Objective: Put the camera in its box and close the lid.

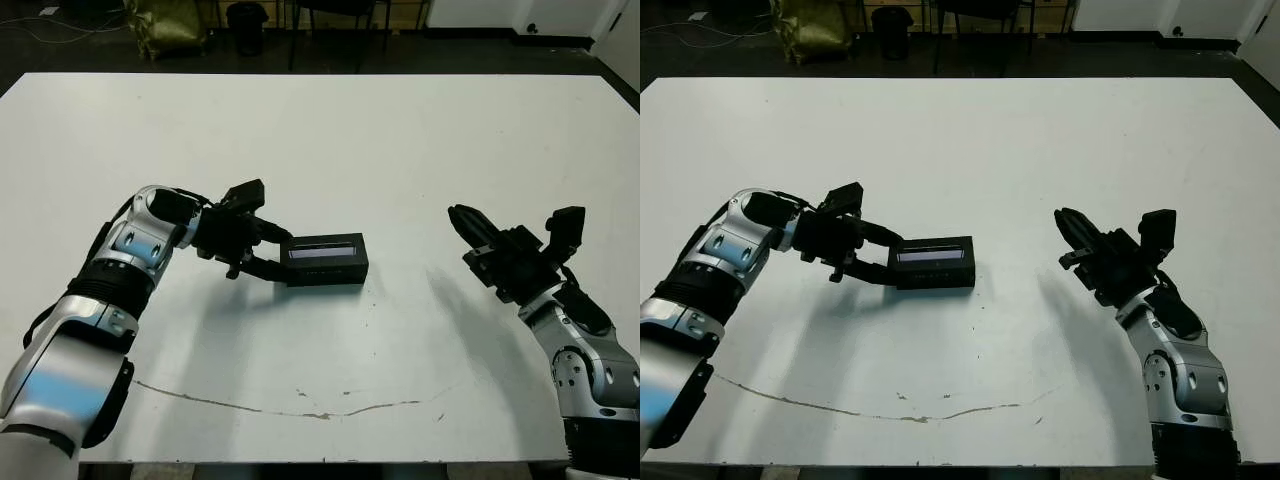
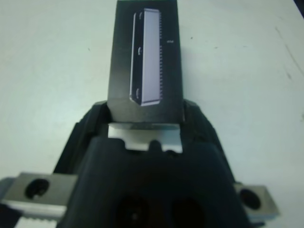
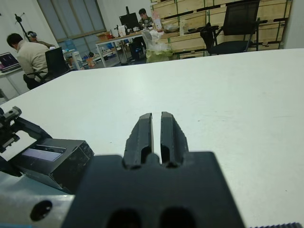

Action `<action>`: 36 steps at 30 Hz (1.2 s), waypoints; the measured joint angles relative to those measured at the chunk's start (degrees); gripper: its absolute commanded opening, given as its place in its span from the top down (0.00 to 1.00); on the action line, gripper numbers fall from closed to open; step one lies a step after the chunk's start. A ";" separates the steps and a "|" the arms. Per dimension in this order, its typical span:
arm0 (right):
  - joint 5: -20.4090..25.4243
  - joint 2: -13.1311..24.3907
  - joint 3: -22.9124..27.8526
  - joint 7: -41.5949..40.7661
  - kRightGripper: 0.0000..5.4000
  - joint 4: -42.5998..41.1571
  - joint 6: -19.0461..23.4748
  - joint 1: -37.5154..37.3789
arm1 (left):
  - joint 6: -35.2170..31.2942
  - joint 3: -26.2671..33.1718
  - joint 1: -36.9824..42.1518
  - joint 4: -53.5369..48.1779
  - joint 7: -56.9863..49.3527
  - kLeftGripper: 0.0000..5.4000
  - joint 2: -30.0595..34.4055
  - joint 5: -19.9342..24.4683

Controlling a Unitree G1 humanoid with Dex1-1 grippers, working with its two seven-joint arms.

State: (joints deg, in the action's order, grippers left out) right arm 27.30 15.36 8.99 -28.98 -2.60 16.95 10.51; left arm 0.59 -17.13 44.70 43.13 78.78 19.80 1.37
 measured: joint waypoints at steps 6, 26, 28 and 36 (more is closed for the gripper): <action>0.01 0.00 0.03 -0.23 1.00 0.18 0.01 0.04 | 0.69 -0.17 -0.18 0.06 -0.46 0.56 0.00 -0.23; 0.16 -0.17 0.65 -0.39 1.00 0.41 -0.13 0.01 | 3.68 -0.89 -0.24 0.48 -3.02 0.56 -0.88 -1.95; 0.09 -0.24 0.64 -0.39 1.00 0.41 -0.13 0.01 | 3.59 -1.21 -0.24 -0.31 -3.35 0.56 -0.90 -2.43; -0.02 -0.34 0.60 0.16 1.00 0.11 -0.11 -0.06 | -0.04 -2.40 -0.33 -3.93 -4.58 0.58 -1.18 -4.22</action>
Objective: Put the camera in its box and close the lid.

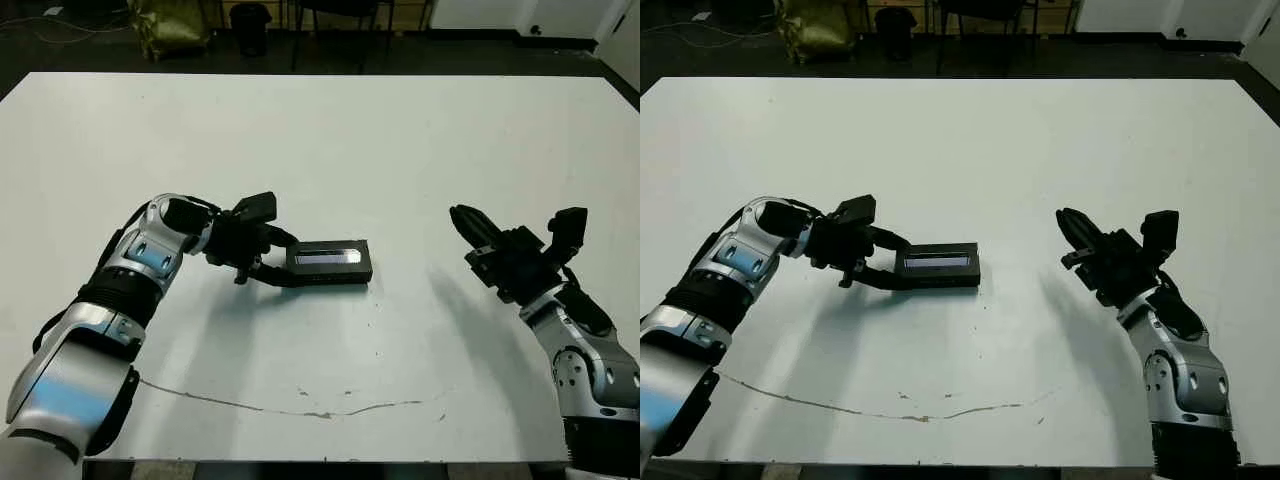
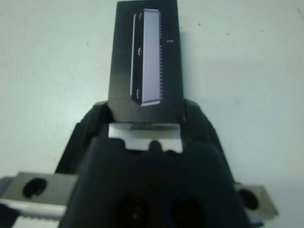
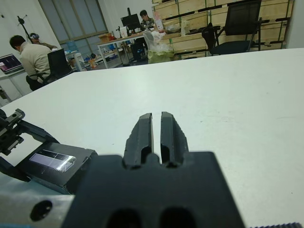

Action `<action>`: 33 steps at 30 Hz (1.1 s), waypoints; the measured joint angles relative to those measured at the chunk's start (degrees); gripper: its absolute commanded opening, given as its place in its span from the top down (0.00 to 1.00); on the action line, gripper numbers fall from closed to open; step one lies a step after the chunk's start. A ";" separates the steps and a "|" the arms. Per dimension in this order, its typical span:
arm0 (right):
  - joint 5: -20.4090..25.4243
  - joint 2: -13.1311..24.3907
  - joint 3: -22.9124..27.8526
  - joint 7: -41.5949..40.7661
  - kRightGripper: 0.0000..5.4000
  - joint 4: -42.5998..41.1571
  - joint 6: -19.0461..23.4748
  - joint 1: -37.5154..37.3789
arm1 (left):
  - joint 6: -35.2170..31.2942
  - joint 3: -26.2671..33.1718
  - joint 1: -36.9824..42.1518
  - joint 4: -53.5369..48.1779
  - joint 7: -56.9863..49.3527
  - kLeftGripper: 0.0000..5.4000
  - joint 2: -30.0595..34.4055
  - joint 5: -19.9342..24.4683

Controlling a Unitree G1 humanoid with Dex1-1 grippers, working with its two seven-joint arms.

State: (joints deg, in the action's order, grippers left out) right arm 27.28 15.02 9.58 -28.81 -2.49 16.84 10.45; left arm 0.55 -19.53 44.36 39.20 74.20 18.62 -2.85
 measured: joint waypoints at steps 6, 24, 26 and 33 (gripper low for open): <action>-0.21 -0.02 -0.08 1.20 1.00 -0.58 0.43 -0.20 | -1.54 -0.25 -0.78 -1.95 -1.16 0.55 -0.01 -0.60; -0.26 -0.17 -0.66 1.58 1.00 -1.49 1.05 -0.73 | 0.78 3.53 -2.51 -4.79 2.28 0.00 0.30 7.31; -0.27 -0.17 -0.65 1.68 1.00 -1.53 1.06 -0.76 | 0.03 4.59 -3.03 -5.99 3.13 0.00 1.46 8.54; -0.24 -0.27 -0.71 1.71 1.00 -1.81 1.05 -1.04 | -2.12 10.14 -7.72 -15.08 3.33 0.00 5.65 14.97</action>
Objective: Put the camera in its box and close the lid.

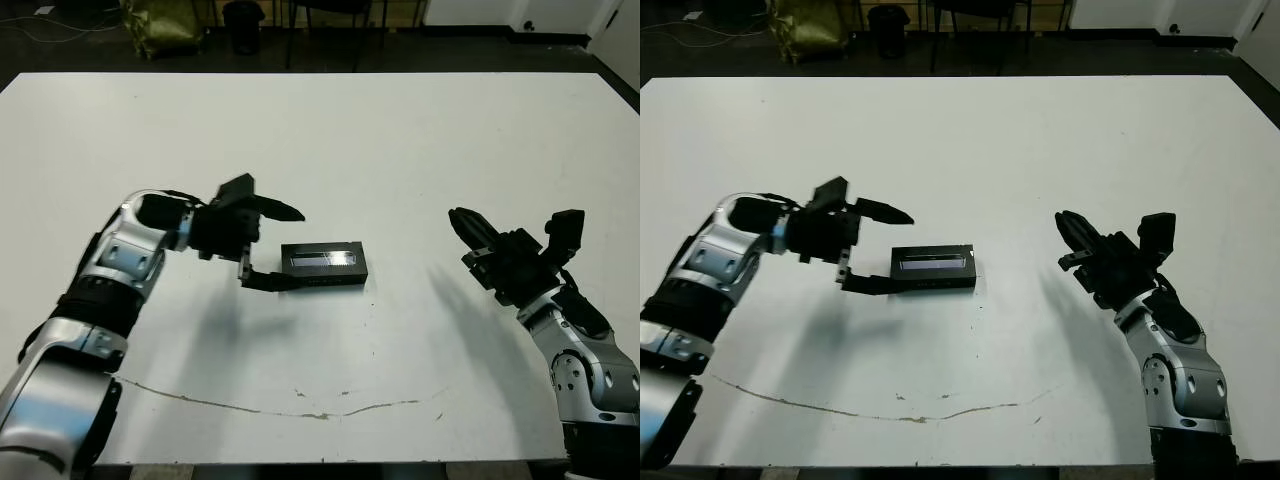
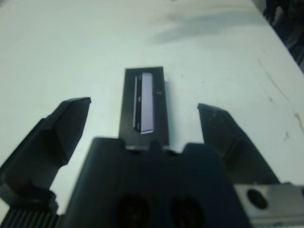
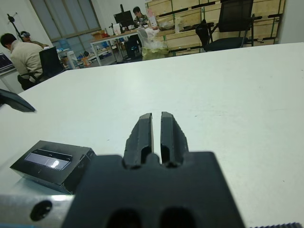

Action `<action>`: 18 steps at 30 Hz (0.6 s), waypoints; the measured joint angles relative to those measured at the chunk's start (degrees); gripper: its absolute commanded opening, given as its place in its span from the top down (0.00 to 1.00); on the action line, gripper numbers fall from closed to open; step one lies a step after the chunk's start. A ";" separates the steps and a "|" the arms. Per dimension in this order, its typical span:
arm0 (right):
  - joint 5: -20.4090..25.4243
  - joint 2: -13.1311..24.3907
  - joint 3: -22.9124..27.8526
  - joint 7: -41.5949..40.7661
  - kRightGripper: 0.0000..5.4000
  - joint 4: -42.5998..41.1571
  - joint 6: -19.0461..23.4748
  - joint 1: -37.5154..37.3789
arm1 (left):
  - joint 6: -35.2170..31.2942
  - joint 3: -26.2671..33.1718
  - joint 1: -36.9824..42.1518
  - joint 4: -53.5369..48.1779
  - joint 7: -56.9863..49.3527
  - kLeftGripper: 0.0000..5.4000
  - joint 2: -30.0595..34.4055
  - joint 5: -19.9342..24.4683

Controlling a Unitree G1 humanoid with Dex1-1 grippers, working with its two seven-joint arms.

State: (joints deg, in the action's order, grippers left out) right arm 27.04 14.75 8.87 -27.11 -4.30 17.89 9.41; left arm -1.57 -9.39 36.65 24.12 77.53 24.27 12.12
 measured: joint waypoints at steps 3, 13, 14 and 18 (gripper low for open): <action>-0.01 -0.08 -0.14 0.06 1.00 -0.67 0.01 -0.44 | -6.94 6.74 -6.30 -10.11 -9.16 0.02 0.14 5.42; -4.78 -6.95 -3.82 7.26 1.00 -7.22 -4.95 -5.80 | -5.20 23.04 -34.09 -40.14 -49.73 0.42 -11.86 5.09; -5.81 -7.60 -4.42 8.28 1.00 -8.13 -5.66 -6.45 | -3.26 23.66 -36.05 -41.24 -51.18 0.47 -12.32 4.65; -8.60 -9.67 -6.37 10.84 1.00 -10.47 -8.69 -8.55 | 2.36 23.73 -42.60 -43.52 -55.15 0.65 -14.40 3.20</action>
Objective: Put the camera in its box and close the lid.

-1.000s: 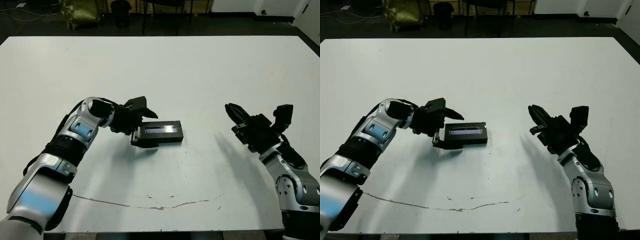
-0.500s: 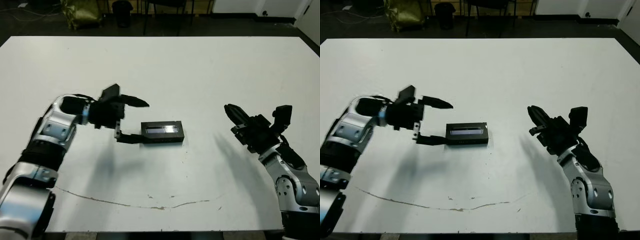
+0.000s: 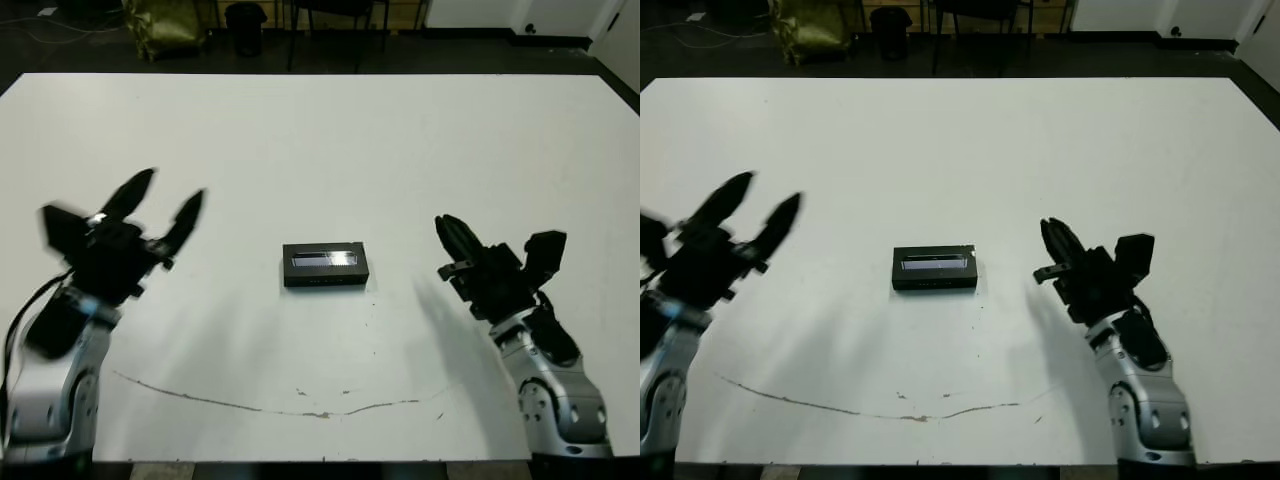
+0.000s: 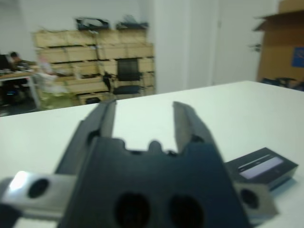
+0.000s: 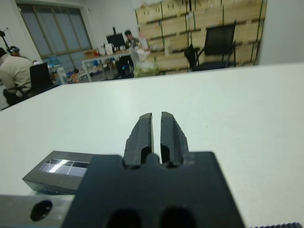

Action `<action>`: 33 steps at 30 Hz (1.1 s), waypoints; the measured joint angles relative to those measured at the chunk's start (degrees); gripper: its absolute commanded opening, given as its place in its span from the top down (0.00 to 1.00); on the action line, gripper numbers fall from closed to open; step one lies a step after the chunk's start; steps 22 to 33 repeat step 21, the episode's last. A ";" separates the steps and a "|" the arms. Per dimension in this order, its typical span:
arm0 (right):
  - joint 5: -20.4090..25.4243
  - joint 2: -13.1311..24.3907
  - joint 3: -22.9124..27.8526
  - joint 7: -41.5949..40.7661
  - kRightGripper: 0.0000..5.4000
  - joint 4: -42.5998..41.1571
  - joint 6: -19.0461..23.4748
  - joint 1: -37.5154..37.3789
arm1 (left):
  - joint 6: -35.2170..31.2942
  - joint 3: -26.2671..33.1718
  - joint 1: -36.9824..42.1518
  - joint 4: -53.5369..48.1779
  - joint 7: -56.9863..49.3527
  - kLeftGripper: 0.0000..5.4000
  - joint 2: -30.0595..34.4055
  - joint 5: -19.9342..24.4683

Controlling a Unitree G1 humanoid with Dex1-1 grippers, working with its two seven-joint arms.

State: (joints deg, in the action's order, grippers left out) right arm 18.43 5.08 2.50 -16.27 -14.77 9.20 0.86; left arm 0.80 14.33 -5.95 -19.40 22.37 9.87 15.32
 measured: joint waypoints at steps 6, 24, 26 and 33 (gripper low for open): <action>-3.44 -2.31 -1.88 2.02 1.00 0.23 -5.40 -1.99 | 1.65 -2.50 -5.44 -2.17 -6.06 0.93 -3.36 -2.60; -8.69 -5.20 -3.13 5.83 1.00 2.63 -12.18 -4.63 | 0.62 -8.58 -5.37 -2.23 -12.05 1.00 -5.51 -5.75; -8.69 -5.20 -3.13 5.83 1.00 2.63 -12.18 -4.63 | 0.62 -8.58 -5.37 -2.23 -12.05 1.00 -5.51 -5.75; -8.69 -5.20 -3.13 5.83 1.00 2.63 -12.18 -4.63 | 0.62 -8.58 -5.37 -2.23 -12.05 1.00 -5.51 -5.75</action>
